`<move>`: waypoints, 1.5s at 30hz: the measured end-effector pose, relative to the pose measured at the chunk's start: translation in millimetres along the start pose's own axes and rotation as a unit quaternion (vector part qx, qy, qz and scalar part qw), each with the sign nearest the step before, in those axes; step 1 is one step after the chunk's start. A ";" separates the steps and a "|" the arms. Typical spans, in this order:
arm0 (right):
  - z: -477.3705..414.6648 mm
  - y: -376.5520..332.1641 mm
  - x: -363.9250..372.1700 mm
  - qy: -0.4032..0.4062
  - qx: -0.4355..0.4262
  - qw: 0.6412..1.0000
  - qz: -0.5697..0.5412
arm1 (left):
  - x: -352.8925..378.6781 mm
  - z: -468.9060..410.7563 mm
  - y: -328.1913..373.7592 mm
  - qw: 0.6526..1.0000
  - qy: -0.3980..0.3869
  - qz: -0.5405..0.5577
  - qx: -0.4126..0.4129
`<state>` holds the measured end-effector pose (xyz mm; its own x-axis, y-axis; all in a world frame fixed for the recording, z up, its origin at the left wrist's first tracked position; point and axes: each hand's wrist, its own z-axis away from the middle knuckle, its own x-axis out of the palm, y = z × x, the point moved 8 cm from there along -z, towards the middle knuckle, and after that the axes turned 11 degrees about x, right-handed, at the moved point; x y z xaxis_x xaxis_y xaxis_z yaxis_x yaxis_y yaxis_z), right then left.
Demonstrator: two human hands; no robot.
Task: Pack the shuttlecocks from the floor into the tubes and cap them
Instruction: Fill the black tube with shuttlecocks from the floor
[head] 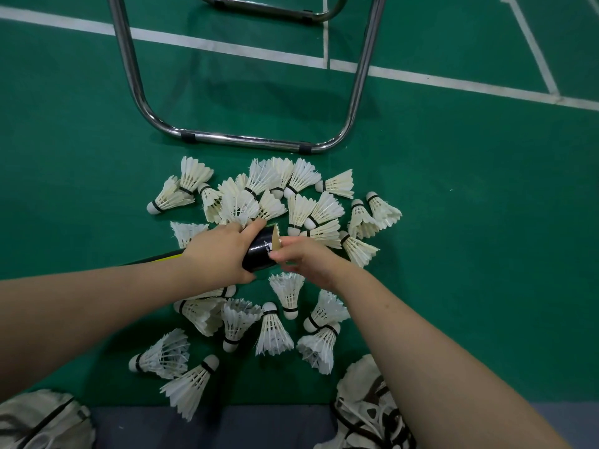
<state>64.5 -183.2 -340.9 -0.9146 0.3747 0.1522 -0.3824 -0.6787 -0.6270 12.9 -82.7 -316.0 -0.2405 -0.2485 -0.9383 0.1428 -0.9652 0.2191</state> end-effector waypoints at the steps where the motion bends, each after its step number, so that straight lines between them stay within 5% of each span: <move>1: -0.2 0.0 5.9 -0.031 0.011 0.999 0.016 | -0.8 0.6 0.3 1.000 0.000 0.002 0.000; 5: 6.7 -2.5 15.5 -0.096 0.029 0.988 0.116 | -5.0 3.0 19.7 0.999 0.005 0.012 0.039; 10: 0.6 0.9 20.4 -0.072 0.025 0.973 0.219 | -4.0 4.9 28.8 0.998 0.001 0.018 0.056; 14: 7.8 -22.9 -8.1 0.108 -0.066 0.991 0.037 | -17.5 -5.4 14.7 0.998 0.025 0.045 0.034; 17: 27.7 -27.3 -49.6 0.272 -0.143 0.950 -0.053 | -23.0 -12.5 -0.4 0.999 0.027 0.041 0.001; 25: 29.2 25.4 -124.3 0.474 -0.019 0.870 0.133 | -16.9 -8.3 -11.2 0.999 0.019 0.027 -0.015; 32: 13.9 21.7 -124.3 0.469 0.054 0.856 0.210 | -17.5 -11.7 -9.6 0.999 0.019 0.023 -0.015; 37: 24.1 -9.8 -113.0 0.438 -0.097 0.887 0.109 | -25.1 -11.5 -16.2 0.999 0.031 0.016 -0.027; 45: 45.2 -57.8 -91.6 0.417 -0.230 0.878 -0.046 | -36.5 -8.2 -24.2 0.998 0.046 0.015 -0.041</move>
<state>164.5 -206.8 -284.1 -0.3949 0.8771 -0.2735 -0.1817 -0.3664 -0.9126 26.0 -49.6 -289.2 -0.1462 -0.2660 -0.9528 0.2268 -0.9465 0.2294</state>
